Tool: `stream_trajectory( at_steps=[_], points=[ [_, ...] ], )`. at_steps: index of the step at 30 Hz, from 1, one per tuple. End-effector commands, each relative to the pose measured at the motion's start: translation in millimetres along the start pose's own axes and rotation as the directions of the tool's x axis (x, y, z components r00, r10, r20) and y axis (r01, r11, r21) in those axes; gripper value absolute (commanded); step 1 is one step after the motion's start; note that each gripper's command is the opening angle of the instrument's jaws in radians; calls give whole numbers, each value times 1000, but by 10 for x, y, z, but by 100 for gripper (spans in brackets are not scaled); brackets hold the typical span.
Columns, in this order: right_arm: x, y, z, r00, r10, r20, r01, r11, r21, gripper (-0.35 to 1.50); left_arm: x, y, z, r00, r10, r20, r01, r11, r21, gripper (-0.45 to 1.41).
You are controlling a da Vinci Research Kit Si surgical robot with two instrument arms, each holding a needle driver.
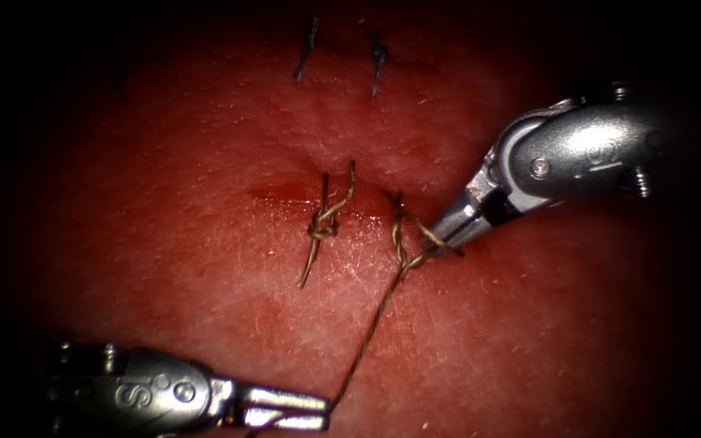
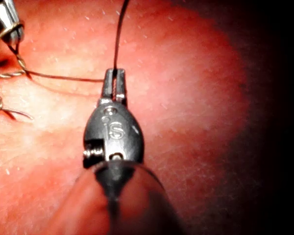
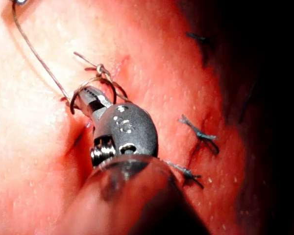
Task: Wound Closure
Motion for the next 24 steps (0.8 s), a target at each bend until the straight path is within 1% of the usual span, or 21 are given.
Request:
stream_trajectory(
  at_steps=[1, 2, 3, 5, 6, 8, 9, 10, 11, 15, 16, 17, 18, 19, 20, 21, 23, 24],
  points=[
    [-8, 6, 5, 1000, 9, -5, -9, 1000, -14, -35, 6, -12, 4, 1000, 0, -1, 0, 1000, 4, -45],
    [-10, 7, 5, 1000, 18, -7, -18, 1000, -19, -35, 4, -23, 4, 1000, 2, -4, -2, 1000, 12, -45],
    [-10, 7, 5, 1000, 18, -7, -18, 1000, -19, -35, 4, -23, 4, 1000, 2, -4, -2, 1000, 12, -45],
    [-15, 10, 5, 999, 47, -9, -47, 998, -38, -35, -3, -51, 5, 1000, 4, -9, -4, 1000, 23, -45],
    [-15, 10, 5, 999, 47, -9, -47, 998, -38, -35, -3, -51, 5, 1000, 4, -9, -4, 1000, 23, -45],
    [-21, 14, 7, 997, 75, -6, -75, 996, -54, -35, -11, -78, 12, 1000, 8, -7, -8, 999, 40, -45],
    [-21, 14, 7, 997, 75, -6, -75, 996, -54, -35, -11, -78, 12, 1000, 8, -7, -8, 999, 40, -45],
    [-26, 20, 8, 995, 101, 12, -100, 992, -75, -35, -20, -105, 17, 1000, 12, -4, -12, 998, 60, -45],
    [-26, 20, 8, 995, 101, 12, -100, 992, -75, -35, -20, -105, 17, 1000, 12, -4, -12, 998, 60, -45],
    [-31, 25, 9, 990, 138, 24, -135, 985, -107, -35, -34, -150, 20, 1000, 15, -1, -14, 996, 89, -45],
    [-36, 28, 9, 986, 164, 37, -159, 980, -122, -35, -38, -167, 22, 1000, 19, -1, -19, 995, 97, -45],
    [-38, 29, 9, 985, 168, 47, -161, 979, -128, -35, -40, -177, 24, 1000, 16, -1, -16, 995, 103, -45],
    [-38, 29, 9, 985, 168, 47, -161, 979, -128, -35, -40, -177, 24, 1000, 16, -1, -16, 995, 103, -45],
    [-42, 30, 8, 982, 177, 60, -167, 976, -139, -35, -42, -191, 28, 1000, 15, -2, -15, 994, 112, -45],
    [-42, 30, 8, 982, 177, 60, -167, 976, -139, -35, -42, -191, 28, 1000, 15, -2, -15, 994, 112, -45],
    [-47, 31, 5, 980, 188, 66, -177, 973, -151, -35, -43, -208, 32, 1000, 11, -4, -11, 993, 120, -45],
    [-51, 31, 3, 978, 192, 80, -177, 971, -162, -35, -40, -226, 35, 1000, -2, -9, 3, 992, 130, -45],
    [-51, 31, 3, 978, 192, 80, -177, 971, -162, -35, -40, -226, 35, 1000, -2, -9, 3, 992, 130, -45]
  ],
)
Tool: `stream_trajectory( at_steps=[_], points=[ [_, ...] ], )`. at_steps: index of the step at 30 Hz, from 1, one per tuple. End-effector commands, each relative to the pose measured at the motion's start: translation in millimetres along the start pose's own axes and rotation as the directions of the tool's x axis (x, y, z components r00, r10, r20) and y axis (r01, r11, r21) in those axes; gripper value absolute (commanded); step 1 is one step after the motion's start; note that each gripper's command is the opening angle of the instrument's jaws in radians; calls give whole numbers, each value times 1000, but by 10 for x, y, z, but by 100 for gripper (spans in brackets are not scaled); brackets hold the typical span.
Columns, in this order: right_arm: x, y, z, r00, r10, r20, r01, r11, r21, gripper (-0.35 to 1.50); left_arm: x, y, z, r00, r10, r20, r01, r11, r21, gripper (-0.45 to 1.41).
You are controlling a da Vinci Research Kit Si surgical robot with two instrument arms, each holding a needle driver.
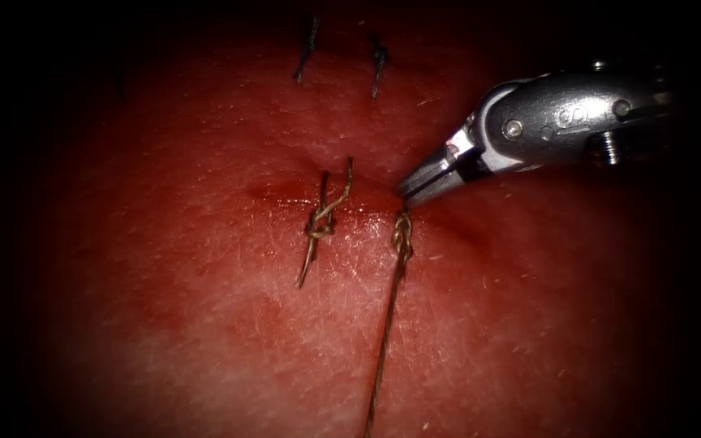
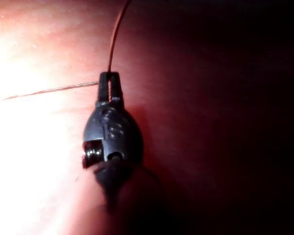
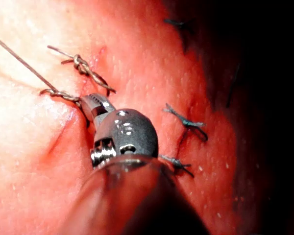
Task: Wound Closure
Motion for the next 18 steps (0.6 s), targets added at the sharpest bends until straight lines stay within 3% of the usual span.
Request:
stream_trajectory(
  at_steps=[1, 5, 9, 18],
  points=[
    [-5, 5, 6, 1000, 4, 5, -4, 1000, -6, -35, 11, -11, 8, 1000, -7, -2, 7, 1000, 9, -45],
    [-14, 9, 4, 1000, 15, 20, -15, 999, -36, -35, 25, -44, 22, 1000, -28, -12, 29, 999, 27, -45],
    [-17, 11, 4, 999, 31, 31, -29, 998, -52, -35, 27, -47, 27, 1000, -29, -11, 29, 999, 32, -45],
    [-6, 2, 5, 1000, 28, -13, -28, 997, -66, -35, 10, -8, 23, 999, -51, 9, 50, 998, 24, -45]
  ],
)
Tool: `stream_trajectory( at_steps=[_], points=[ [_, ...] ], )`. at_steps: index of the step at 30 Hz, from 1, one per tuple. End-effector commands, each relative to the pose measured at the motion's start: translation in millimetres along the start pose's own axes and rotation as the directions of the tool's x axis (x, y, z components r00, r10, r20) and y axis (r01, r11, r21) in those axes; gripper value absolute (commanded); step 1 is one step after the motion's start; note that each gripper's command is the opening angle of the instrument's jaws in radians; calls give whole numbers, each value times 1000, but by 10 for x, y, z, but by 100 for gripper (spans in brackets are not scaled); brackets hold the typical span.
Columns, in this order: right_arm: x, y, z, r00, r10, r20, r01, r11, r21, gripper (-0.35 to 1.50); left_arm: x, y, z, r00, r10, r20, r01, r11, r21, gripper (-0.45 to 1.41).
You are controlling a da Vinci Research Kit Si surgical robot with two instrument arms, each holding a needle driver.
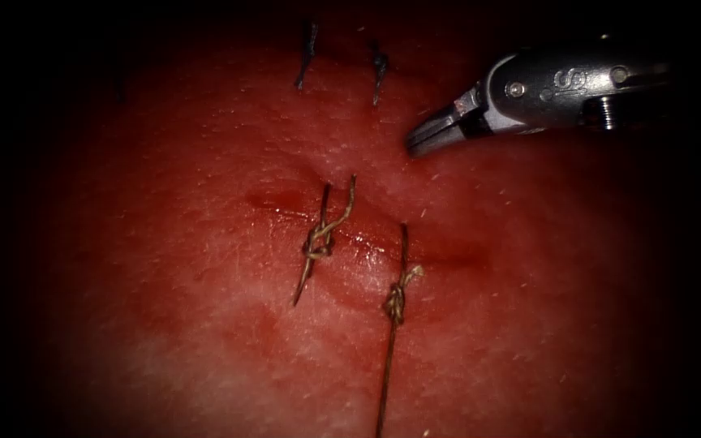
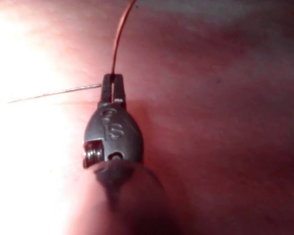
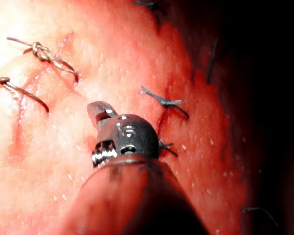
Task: Wound Closure
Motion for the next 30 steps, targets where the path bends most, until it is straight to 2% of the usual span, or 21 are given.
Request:
stream_trajectory(
  at_steps=[1, 2, 4, 7, 8, 9, 10, 12, 13, 14, 15, 18, 20, 22, 23, 25, 26, 30],
  points=[
    [7, -5, 5, 1000, -2, -17, 2, 1000, -16, -35, 1, 7, -1, 1000, -7, 5, 7, 1000, -12, -45],
    [12, -13, 2, 999, -1, -42, -1, 999, -50, -35, -9, 24, -7, 1000, 16, 9, -15, 999, -30, -45],
    [15, -19, -1, 998, -1, -55, -2, 998, -67, -35, -15, 32, -11, 1000, 26, 12, -26, 999, -37, -45],
    [27, -40, -10, 995, 3, -96, -16, 991, -132, -33, -51, 65, -33, 998, 64, 24, -63, 996, -60, -45],
    [27, -40, -10, 995, 3, -96, -16, 991, -132, -33, -51, 65, -33, 998, 64, 24, -63, 996, -60, -45],
    [30, -47, -11, 994, 9, -106, -25, 989, -147, -21, -60, 72, -38, 997, 79, 27, -77, 995, -64, -45],
    [39, -62, -14, 992, 21, -122, -43, 982, -184, 9, -84, 88, -50, 994, 103, 36, -101, 993, -67, -45],
    [46, -77, -16, 989, 53, -139, -82, 974, -211, 29, -102, 102, -59, 992, 120, 44, -116, 991, -70, -45],
    [51, -88, -17, 985, 76, -154, -111, 967, -231, 29, -114, 113, -66, 990, 131, 49, -127, 989, -72, -45],
    [51, -88, -17, 985, 76, -154, -111, 967, -231, 29, -114, 113, -66, 990, 131, 49, -127, 989, -72, -45],
    [59, -106, -16, 980, 99, -172, -142, 954, -264, 37, -130, 128, -75, 988, 144, 57, -139, 987, -75, -45],
    [70, -139, -13, 970, 143, -197, -201, 927, -316, 37, -154, 152, -87, 985, 164, 59, -159, 984, -78, -45],
    [72, -147, -11, 968, 150, -200, -211, 919, -332, 39, -161, 160, -90, 984, 167, 58, -163, 984, -78, -45],
    [76, -168, -5, 968, 168, -186, -227, 904, -362, 47, -187, 181, -97, 982, 181, 49, -177, 981, -79, -45],
    [76, -168, -5, 968, 168, -186, -227, 904, -362, 47, -187, 181, -97, 982, 181, 49, -177, 981, -79, -45],
    [74, -175, 0, 964, 176, -200, -245, 879, -409, 88, -209, 195, -102, 982, 179, 66, -177, 983, -44, -45],
    [73, -175, 1, 963, 176, -204, -249, 871, -423, 96, -215, 199, -105, 981, 180, 73, -177, 983, -39, -45],
    [63, -168, 3, 962, 189, -199, -260, 857, -444, 103, -225, 209, -113, 978, 192, 81, -190, 981, -37, -45]
  ],
)
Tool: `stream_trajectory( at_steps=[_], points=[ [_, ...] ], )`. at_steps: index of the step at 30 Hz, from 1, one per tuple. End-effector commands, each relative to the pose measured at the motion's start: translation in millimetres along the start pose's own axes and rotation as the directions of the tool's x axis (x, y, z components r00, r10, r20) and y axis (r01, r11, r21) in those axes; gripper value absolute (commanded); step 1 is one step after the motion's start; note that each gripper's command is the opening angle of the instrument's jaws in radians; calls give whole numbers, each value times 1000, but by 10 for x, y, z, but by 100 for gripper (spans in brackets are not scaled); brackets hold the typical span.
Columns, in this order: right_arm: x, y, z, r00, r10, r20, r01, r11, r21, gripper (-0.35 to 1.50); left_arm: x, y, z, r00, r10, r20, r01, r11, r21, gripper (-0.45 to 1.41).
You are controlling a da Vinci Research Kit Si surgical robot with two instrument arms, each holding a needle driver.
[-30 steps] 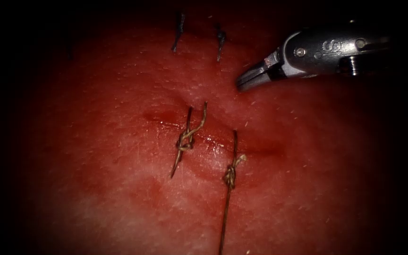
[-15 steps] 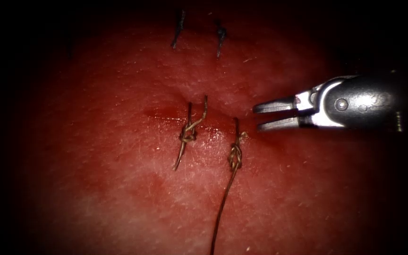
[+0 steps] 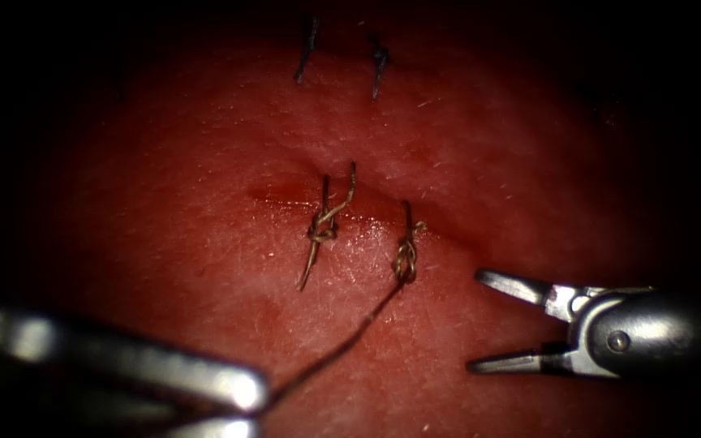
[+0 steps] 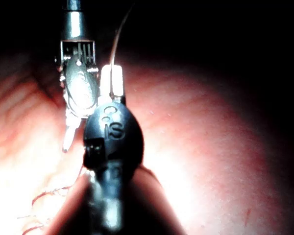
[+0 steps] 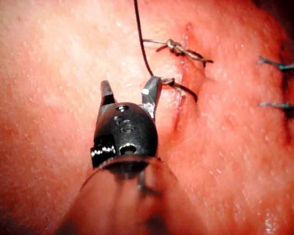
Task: Wound Closure
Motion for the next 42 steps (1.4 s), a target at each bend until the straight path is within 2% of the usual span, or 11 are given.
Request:
stream_trajectory(
  at_steps=[1, 5, 10, 16, 17, 18, 21, 27, 29, 30, 42],
  points=[
    [-6, 0, 9, 1000, 1, 2, -1, 1000, -1, 103, 6, 0, 4, 1000, 2, 3, -2, 1000, 3, -45],
    [-17, 5, 20, 1000, 2, -1, -2, 1000, -29, 128, 11, 17, -4, 1000, 7, -8, -7, 1000, -30, -45],
    [-16, -4, 31, 1000, 9, -6, -9, 999, -42, 118, 21, 34, -3, 1000, 6, -9, -7, 999, -44, -45],
    [-8, 18, 21, 998, 41, -55, -47, 992, -117, 72, 39, 60, -1, 1000, 0, -26, -1, 1000, -20, -45],
    [-6, 25, 15, 995, 55, -86, -69, 982, -176, 24, 45, 68, -3, 1000, -17, -19, 16, 1000, -12, -45],
    [-6, 25, 15, 995, 55, -86, -69, 982, -176, 24, 45, 68, -3, 1000, -17, -19, 16, 1000, -12, -45],
    [-3, 27, 22, 991, 63, -120, -97, 950, -298, -20, 57, 88, 1, 998, -61, 1, 61, 998, 12, -45],
    [-7, 9, 62, 994, 48, -101, -82, 923, -375, -18, 71, 121, 33, 987, -153, 58, 146, 983, 111, -45],
    [-7, 6, 69, 994, 44, -103, -80, 920, -383, -10, 74, 129, 40, 985, -163, 65, 154, 981, 121, -45],
    [-7, -1, 81, 992, 54, -110, -93, 914, -394, 15, 80, 140, 50, 982, -172, 73, 161, 978, 133, -45],
    [5, -18, 104, 975, 79, -206, -154, 914, -375, 31, 148, 186, 51, 984, -164, 71, 159, 985, 69, -45]
  ],
)
